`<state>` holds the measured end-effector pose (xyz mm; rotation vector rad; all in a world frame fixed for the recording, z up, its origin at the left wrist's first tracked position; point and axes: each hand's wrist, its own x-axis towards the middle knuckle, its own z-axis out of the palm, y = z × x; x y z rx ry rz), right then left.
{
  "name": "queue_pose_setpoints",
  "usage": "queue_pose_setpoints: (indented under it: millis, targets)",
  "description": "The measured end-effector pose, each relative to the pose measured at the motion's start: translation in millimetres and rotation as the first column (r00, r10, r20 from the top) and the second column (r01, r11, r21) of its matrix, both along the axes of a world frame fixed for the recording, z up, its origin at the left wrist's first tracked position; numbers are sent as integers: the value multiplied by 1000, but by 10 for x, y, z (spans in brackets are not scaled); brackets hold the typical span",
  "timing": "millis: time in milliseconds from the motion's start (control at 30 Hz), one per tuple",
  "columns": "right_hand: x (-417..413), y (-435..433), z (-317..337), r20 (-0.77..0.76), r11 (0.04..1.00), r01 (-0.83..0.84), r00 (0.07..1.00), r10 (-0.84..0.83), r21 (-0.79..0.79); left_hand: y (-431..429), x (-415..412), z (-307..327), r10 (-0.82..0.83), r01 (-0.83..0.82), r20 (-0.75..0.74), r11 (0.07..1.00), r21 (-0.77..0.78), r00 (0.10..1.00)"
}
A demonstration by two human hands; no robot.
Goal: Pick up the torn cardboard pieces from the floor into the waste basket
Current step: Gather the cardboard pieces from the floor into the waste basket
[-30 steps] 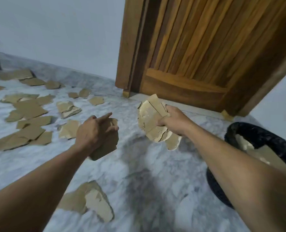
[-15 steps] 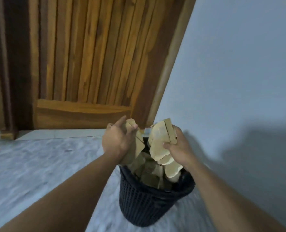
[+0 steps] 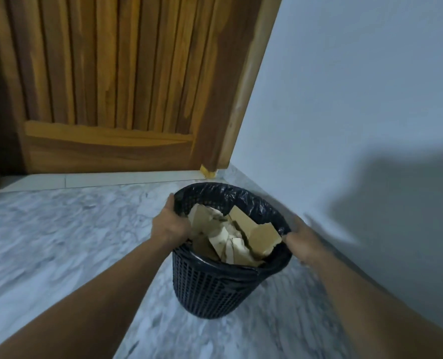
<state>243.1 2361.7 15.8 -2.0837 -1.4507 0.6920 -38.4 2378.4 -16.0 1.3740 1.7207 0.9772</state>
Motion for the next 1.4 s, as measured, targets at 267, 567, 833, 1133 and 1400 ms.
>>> queue_pose_setpoints:
  millis: [267,567,833,1133,1400]
  targets:
    - [-532,76,100,-13,991,-133,991,133,7,-362,-569,163,139,-137,106,990,-26,985]
    - [-2395,354,207,-69,900,-431,898,436,71,-1032,-2260,485,420,-422,93,907,-1,903]
    - [-4136,373,-75,-183,803,-593,785,592,53,-1642,-3520,513,692,-694,50,720,22,720]
    - [-4978,30,-327,-106,753,-656,747,656,36,-2006,-4307,-23,730,-730,5,683,-19,683]
    - [-5099,-562,-93,269,632,-773,599,754,-50,-2152,-4357,-93,605,-604,-52,796,49,794]
